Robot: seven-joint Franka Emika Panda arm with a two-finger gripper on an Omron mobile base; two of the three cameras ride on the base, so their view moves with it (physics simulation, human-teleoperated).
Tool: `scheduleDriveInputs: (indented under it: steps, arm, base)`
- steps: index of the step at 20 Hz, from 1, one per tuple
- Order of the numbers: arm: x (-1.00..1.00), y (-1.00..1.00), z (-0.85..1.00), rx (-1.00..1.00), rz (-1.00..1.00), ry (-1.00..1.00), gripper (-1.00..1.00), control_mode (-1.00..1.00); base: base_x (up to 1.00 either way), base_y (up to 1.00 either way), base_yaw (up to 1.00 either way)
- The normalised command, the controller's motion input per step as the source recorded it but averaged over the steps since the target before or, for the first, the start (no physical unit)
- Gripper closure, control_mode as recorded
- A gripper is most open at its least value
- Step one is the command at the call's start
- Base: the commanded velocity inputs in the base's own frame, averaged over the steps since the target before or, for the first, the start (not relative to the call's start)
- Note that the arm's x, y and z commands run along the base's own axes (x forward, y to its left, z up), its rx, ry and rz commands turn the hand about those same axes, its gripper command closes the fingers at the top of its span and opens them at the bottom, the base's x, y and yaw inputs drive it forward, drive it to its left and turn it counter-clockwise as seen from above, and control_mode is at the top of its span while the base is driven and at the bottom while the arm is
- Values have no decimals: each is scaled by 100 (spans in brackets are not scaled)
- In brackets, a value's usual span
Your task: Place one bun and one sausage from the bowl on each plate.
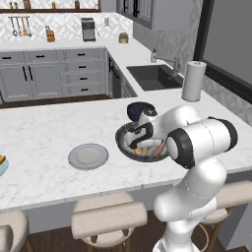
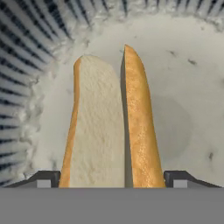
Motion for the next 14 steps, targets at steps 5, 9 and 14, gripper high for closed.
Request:
scheduleDriveInputs:
  steps: [5,9,14]
  arm:
    - [-8,0,50,1,0,-10,100,-100]
    - [-53,35,100,0,1,-13,100,-100]
    - [-51,99,100,0,2,-4,100,-100]
  base:
    - [0,0,0]
    - [0,0,0]
    - [0,0,0]
